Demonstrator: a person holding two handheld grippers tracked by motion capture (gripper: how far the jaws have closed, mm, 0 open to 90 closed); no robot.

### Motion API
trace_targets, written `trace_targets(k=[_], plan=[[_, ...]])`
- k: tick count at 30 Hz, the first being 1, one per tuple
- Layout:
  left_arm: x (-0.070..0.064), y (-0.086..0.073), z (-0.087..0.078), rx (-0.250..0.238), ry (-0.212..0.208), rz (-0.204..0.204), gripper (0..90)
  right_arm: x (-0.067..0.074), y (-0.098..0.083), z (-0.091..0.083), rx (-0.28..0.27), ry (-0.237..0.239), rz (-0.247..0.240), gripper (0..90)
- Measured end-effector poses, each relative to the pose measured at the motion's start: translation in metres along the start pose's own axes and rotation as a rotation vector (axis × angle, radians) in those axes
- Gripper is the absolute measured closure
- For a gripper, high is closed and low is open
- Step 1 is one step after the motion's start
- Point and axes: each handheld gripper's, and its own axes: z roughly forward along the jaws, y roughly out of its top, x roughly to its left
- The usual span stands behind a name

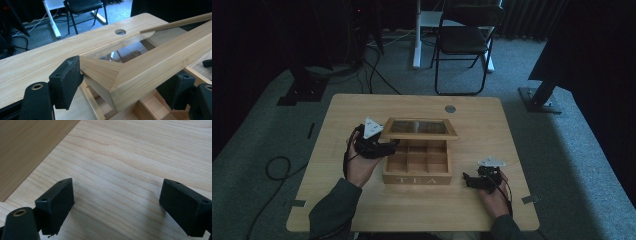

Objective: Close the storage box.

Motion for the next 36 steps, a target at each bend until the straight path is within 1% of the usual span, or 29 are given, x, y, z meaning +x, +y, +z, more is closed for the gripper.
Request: trace_targets(k=[4,10,15,19,29,36], plan=[[-0.001,-0.003,-0.001,-0.004,-0.002,-0.003,24.3,0.000,0.000,0.000,0.000,0.000,-0.001,12.0],[-0.003,-0.009,-0.001,0.008,-0.008,-0.009,23.7,0.000,0.000,0.000,0.000,0.000,-0.001,12.0],[-0.004,-0.015,-0.002,0.009,-0.017,-0.023,23.1,0.000,0.000,0.000,-0.001,0.000,0.000,12.0],[-0.005,-0.019,-0.002,0.013,-0.021,-0.025,22.5,0.000,0.000,0.000,-0.001,0.000,0.000,12.0],[-0.007,-0.027,-0.004,0.017,-0.030,-0.049,22.3,0.000,0.000,0.000,0.000,0.000,-0.002,12.0],[-0.010,-0.039,-0.004,0.027,-0.036,-0.071,22.1,0.000,0.000,0.000,-0.001,0.000,-0.001,12.0]])
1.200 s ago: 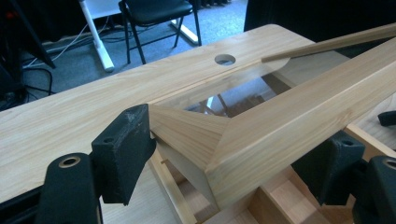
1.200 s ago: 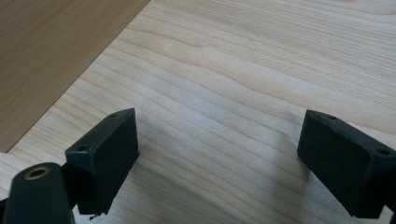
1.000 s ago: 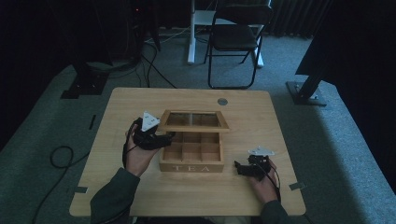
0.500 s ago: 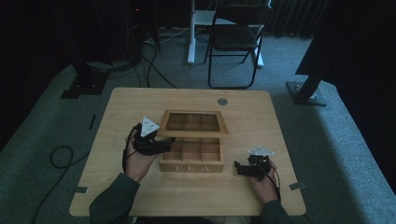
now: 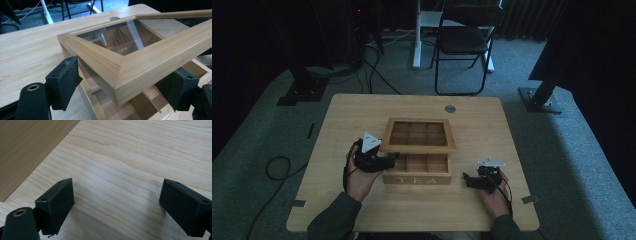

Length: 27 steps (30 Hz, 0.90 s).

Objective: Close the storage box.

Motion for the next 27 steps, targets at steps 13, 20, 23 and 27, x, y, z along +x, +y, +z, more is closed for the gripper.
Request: trace_targets(k=[13,20,23,27], plan=[[-0.003,-0.017,0.003,0.000,0.001,0.015,21.9,0.000,0.000,0.000,0.001,0.000,0.001,12.0],[-0.004,-0.024,0.004,0.007,0.001,0.011,22.0,0.000,0.000,0.000,0.001,0.000,0.000,12.0],[-0.005,-0.027,0.005,0.014,0.000,0.009,22.0,0.000,0.000,0.000,0.001,0.000,0.000,12.0],[-0.006,-0.032,0.006,0.024,-0.005,0.017,22.0,0.000,0.000,0.000,0.001,0.000,0.000,12.0]])
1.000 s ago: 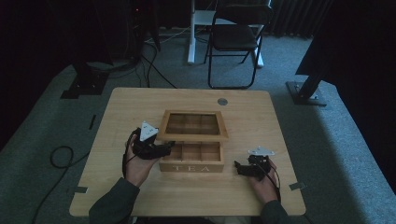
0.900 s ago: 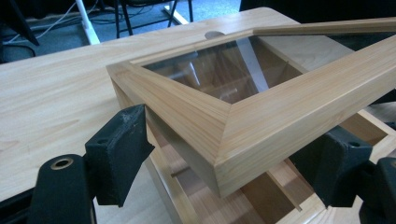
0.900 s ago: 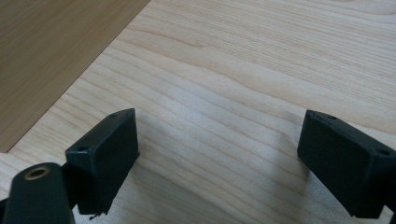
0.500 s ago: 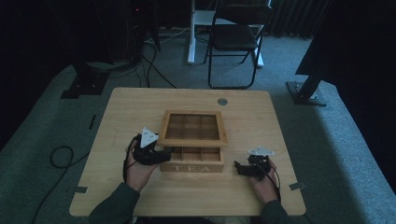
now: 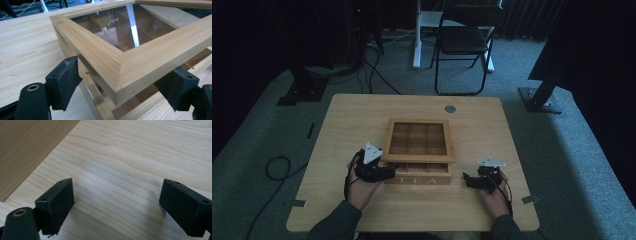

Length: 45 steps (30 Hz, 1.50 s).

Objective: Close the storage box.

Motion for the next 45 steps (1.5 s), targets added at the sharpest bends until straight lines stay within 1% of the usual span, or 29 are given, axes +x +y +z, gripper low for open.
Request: trace_targets(k=[5,8,13,14,20,32,40,42,45], plan=[[-0.001,-0.004,0.001,0.009,-0.006,0.004,22.7,0.000,0.000,0.000,0.000,0.000,0.000,12.0],[-0.001,-0.005,0.000,0.006,-0.011,-0.003,22.8,0.000,0.000,0.000,0.000,0.000,0.000,12.0],[-0.003,-0.009,0.002,0.011,-0.010,0.004,23.8,0.000,0.000,0.000,0.001,0.000,0.000,12.0],[-0.003,-0.009,0.002,0.013,-0.011,0.001,23.8,0.000,0.000,0.000,0.001,0.000,0.000,12.0],[-0.005,-0.012,0.003,0.021,-0.006,0.014,23.8,0.000,0.000,0.000,0.000,0.000,0.000,12.0],[-0.004,-0.015,0.005,0.016,-0.014,0.010,23.8,0.000,0.000,0.000,0.001,0.000,0.000,12.0],[-0.006,-0.019,0.005,0.032,-0.009,0.020,23.8,0.000,0.000,0.000,-0.001,0.000,0.000,12.0],[-0.005,-0.021,0.005,0.035,-0.017,0.016,23.8,0.000,0.000,0.000,-0.001,-0.001,0.001,12.0],[-0.006,-0.023,0.005,0.050,-0.025,0.025,23.8,0.000,0.000,0.000,-0.001,-0.003,0.003,12.1]])
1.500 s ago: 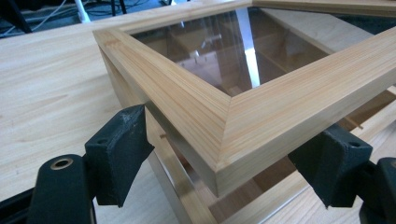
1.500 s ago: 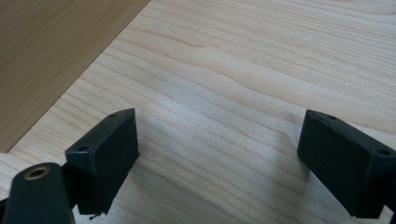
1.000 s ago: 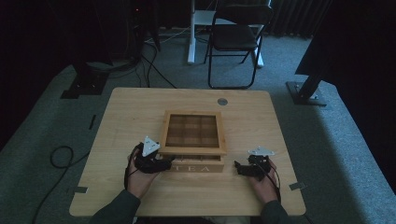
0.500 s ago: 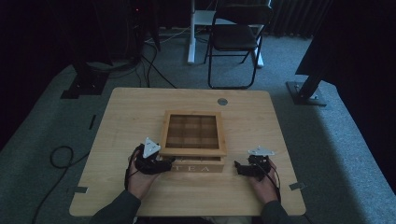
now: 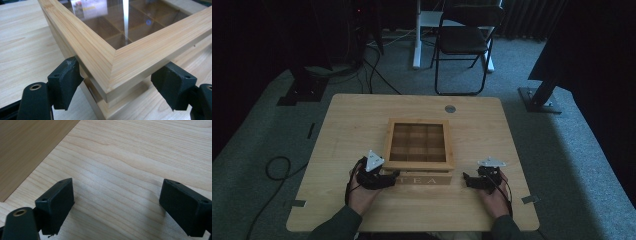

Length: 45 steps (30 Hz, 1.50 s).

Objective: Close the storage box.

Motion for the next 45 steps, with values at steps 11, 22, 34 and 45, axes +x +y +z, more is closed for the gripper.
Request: trace_targets(k=[11,22,34,45], plan=[[0.001,-0.008,0.001,0.032,-0.021,0.002,23.4,0.000,0.000,0.000,0.000,0.000,0.000,12.0],[0.003,-0.014,0.003,0.062,-0.037,-0.027,21.4,0.000,0.000,0.000,0.000,0.000,0.001,12.0],[0.006,-0.017,-0.006,0.029,-0.048,-0.063,22.1,0.000,0.000,0.000,0.000,0.000,0.001,12.0],[0.023,-0.013,-0.022,-0.094,-0.032,-0.105,22.7,0.000,0.000,0.000,0.000,0.000,0.001,12.0]])
